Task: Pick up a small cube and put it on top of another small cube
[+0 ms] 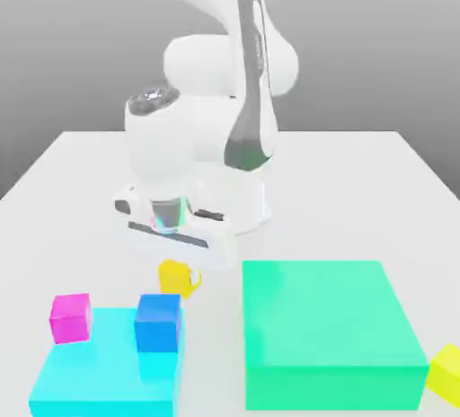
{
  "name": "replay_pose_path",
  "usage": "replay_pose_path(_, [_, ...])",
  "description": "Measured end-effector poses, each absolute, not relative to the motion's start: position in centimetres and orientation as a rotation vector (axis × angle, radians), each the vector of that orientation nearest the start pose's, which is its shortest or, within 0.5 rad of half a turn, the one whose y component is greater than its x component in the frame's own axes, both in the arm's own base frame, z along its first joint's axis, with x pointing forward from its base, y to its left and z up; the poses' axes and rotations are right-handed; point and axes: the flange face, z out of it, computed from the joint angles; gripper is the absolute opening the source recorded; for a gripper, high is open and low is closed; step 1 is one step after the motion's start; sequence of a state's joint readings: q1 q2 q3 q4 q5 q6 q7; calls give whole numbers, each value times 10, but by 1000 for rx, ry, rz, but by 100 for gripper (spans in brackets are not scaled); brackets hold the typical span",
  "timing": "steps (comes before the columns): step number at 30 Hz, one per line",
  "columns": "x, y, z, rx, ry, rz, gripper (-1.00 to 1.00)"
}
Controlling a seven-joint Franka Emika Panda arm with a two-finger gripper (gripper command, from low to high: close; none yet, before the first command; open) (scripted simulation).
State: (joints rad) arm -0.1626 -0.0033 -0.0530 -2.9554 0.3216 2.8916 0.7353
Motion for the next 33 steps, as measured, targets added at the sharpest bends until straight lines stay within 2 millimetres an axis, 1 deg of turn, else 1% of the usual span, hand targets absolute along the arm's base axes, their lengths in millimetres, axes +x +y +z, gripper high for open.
replay_pose_path(10, [292, -86, 156, -2444, 1849, 198, -100])
replay_pose_path(18, [284, -89, 148, -2427, 1876, 206, -100])
replay_pose_path(26, [280, -95, 147, -2420, 1902, 152, -100])
replay_pose_path(33, [281, -99, 155, -2414, 1912, 52, -100])
